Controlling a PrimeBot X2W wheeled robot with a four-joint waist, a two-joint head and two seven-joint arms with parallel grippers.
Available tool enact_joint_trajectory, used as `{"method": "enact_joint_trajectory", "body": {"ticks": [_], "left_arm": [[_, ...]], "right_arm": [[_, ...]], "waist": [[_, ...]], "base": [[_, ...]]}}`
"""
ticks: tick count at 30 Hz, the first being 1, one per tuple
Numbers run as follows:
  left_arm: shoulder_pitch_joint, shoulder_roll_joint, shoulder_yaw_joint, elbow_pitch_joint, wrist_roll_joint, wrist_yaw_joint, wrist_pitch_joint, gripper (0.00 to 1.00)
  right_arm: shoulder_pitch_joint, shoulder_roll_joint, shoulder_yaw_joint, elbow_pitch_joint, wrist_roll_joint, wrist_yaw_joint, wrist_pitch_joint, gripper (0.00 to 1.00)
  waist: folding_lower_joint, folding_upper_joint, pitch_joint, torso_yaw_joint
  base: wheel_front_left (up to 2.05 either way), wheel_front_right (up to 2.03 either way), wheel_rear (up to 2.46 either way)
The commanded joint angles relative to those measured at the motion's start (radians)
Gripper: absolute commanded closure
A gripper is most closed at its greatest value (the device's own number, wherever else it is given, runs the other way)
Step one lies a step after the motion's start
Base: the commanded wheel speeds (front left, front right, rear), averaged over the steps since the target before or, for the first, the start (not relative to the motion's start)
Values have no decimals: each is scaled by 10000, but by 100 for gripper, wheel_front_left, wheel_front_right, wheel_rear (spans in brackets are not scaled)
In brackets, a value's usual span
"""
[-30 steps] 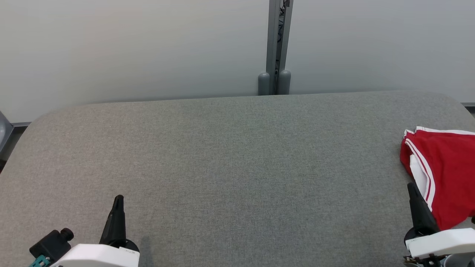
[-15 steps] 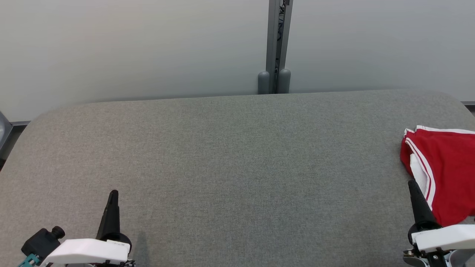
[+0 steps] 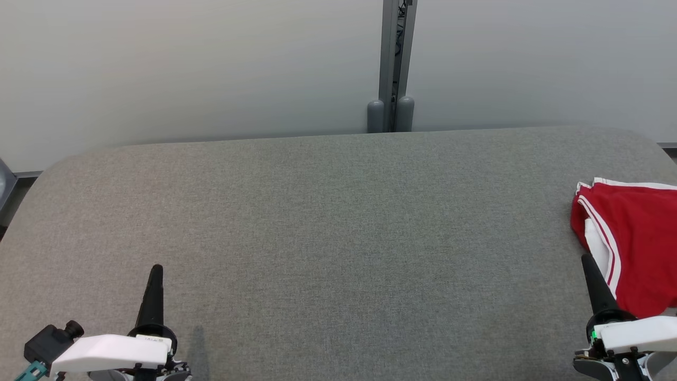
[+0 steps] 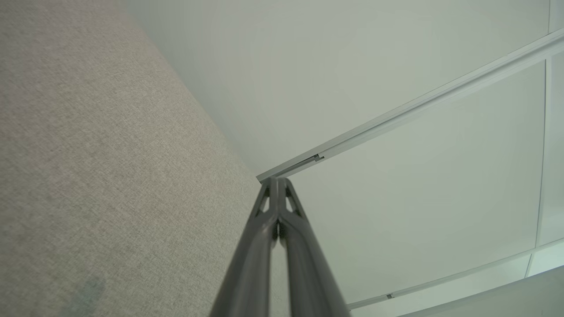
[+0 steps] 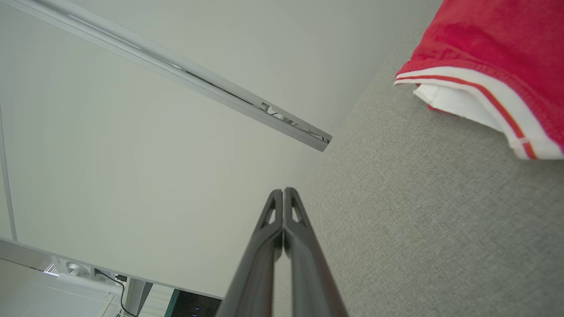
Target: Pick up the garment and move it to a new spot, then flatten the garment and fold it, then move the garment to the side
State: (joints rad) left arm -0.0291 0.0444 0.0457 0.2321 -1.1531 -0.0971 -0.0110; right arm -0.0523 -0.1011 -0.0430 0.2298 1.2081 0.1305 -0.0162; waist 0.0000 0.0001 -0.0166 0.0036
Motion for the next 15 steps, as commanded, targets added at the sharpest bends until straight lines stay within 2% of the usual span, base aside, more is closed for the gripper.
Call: {"method": "enact_joint_trajectory", "body": {"ticks": [1,15], "left_arm": [[-308,56,83,-72,-298,-80,62,100],[-482,66,268,-13,-1547,-168,415,100]], "right_arm": [[-232,-30,-75,-76,284,3,104,100],[-333,124,-275,-14,1385,3,473,100]], "waist": [[0,-1,6,-1],[0,-1,52,-10]], "base": [[0,0,0],[0,0,0]]}}
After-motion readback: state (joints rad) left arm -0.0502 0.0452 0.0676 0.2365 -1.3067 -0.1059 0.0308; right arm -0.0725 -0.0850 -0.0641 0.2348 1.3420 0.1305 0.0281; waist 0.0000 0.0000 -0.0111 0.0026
